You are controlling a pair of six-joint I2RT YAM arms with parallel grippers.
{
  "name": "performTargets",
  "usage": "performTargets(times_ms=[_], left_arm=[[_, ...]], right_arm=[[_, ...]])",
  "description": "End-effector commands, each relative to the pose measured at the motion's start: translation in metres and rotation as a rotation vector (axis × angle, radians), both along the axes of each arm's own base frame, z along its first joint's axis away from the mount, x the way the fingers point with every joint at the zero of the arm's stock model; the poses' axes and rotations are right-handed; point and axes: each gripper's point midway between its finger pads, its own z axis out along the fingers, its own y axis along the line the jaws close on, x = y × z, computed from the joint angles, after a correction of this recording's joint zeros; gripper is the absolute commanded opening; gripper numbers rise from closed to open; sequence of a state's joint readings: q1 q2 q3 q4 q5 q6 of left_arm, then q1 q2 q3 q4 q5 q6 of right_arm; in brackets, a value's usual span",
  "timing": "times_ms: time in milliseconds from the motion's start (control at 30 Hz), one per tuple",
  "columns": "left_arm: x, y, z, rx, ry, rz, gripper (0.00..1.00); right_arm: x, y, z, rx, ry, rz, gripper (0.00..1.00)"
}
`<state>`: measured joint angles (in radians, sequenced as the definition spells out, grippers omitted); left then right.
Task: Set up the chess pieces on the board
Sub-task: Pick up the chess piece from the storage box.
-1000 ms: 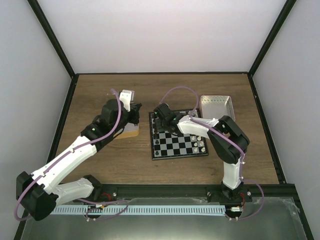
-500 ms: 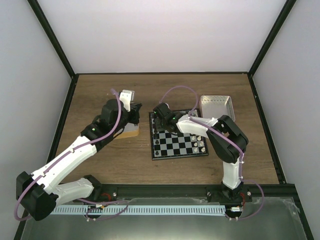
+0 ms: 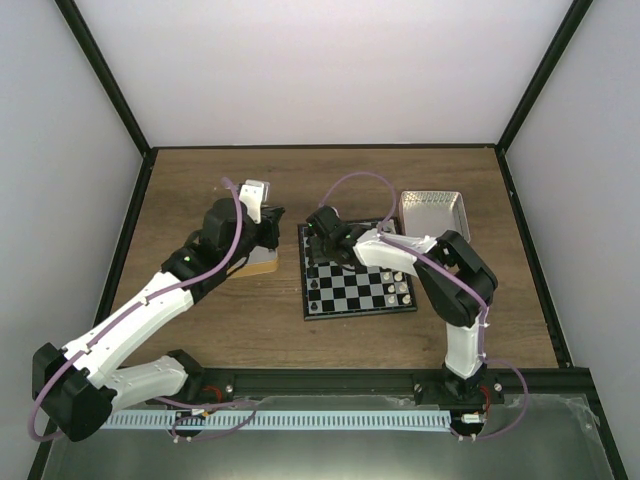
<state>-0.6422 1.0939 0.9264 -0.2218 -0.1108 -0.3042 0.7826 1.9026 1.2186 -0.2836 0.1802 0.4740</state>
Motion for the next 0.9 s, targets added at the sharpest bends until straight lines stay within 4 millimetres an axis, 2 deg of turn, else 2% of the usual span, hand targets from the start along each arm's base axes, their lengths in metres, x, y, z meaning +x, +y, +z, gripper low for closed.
performTargets(times_ms=[0, 233, 400, 467, 533, 700, 767, 800, 867], left_arm=[[-0.001, -0.003, -0.001, 0.001, -0.003, -0.021, 0.04], [-0.006, -0.014, -0.004, 0.006, 0.017, -0.088, 0.05], [-0.011, -0.031, -0.014, 0.023, 0.076, -0.191, 0.06], [-0.015, -0.042, -0.024, 0.032, 0.121, -0.248, 0.06], [-0.02, -0.056, -0.041, 0.053, 0.202, -0.326, 0.06], [-0.022, -0.078, -0.088, 0.182, 0.416, -0.377, 0.04], [-0.025, -0.088, -0.099, 0.246, 0.458, -0.396, 0.05], [-0.023, -0.095, -0.098, 0.269, 0.463, -0.4, 0.05], [-0.02, -0.099, -0.108, 0.328, 0.509, -0.387, 0.05]], right_arm=[[0.0, 0.007, 0.027, 0.051, -0.03, -0.003, 0.14], [0.001, 0.003, 0.055, 0.096, -0.07, -0.037, 0.25], [-0.003, -0.016, 0.076, 0.133, -0.113, -0.118, 0.31], [-0.006, -0.029, 0.084, 0.146, -0.134, -0.174, 0.33], [-0.01, -0.047, 0.087, 0.16, -0.144, -0.241, 0.33], [-0.022, -0.098, 0.082, 0.199, -0.147, -0.411, 0.33], [-0.029, -0.116, 0.078, 0.206, -0.149, -0.456, 0.33], [-0.031, -0.124, 0.081, 0.218, -0.159, -0.476, 0.33], [-0.037, -0.136, 0.082, 0.221, -0.172, -0.501, 0.34]])
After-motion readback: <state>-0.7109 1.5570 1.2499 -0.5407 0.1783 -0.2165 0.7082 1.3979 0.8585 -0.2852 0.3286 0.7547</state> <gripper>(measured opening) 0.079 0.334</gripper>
